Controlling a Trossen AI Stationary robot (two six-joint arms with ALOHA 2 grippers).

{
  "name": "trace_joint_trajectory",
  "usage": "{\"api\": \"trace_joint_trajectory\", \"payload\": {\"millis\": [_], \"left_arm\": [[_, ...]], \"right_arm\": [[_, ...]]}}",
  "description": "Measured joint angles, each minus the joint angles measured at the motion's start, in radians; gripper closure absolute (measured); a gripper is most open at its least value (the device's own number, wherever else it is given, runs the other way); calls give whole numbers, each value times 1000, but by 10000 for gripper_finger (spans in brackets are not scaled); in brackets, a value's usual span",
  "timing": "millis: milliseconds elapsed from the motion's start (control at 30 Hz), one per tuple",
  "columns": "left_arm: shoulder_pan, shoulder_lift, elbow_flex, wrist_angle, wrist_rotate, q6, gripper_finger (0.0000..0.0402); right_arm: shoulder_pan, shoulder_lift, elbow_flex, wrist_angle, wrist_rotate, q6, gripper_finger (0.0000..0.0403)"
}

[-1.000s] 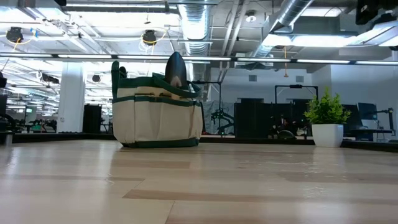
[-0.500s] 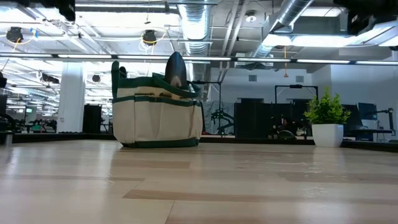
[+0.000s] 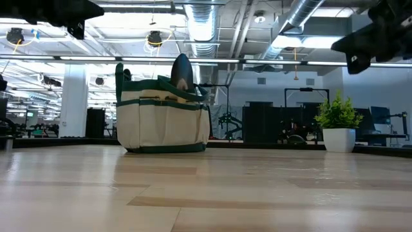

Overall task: Pick & Place Garden tools in Gardening bag
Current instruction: Return to Home Position

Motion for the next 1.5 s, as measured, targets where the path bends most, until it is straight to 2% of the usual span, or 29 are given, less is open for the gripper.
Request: {"api": "trace_joint_trajectory", "payload": {"millis": [233, 533, 1167, 1333, 1500], "left_arm": [[0, 0, -60, 64, 0, -2, 399], [0, 0, -62, 76, 0, -2, 399], [0, 0, -73, 98, 8, -2, 399], [-1, 0, -177, 163, 54, -48, 399], [-1, 0, -315, 286, 59, -63, 399]], "right_arm": [[0, 0, -65, 43, -33, 0, 403], [0, 0, -103, 90, -294, -12, 403], [0, 1, -103, 88, -294, -52, 403], [0, 1, -103, 88, -294, -53, 403], [0, 1, -103, 87, -292, -53, 403]]}}
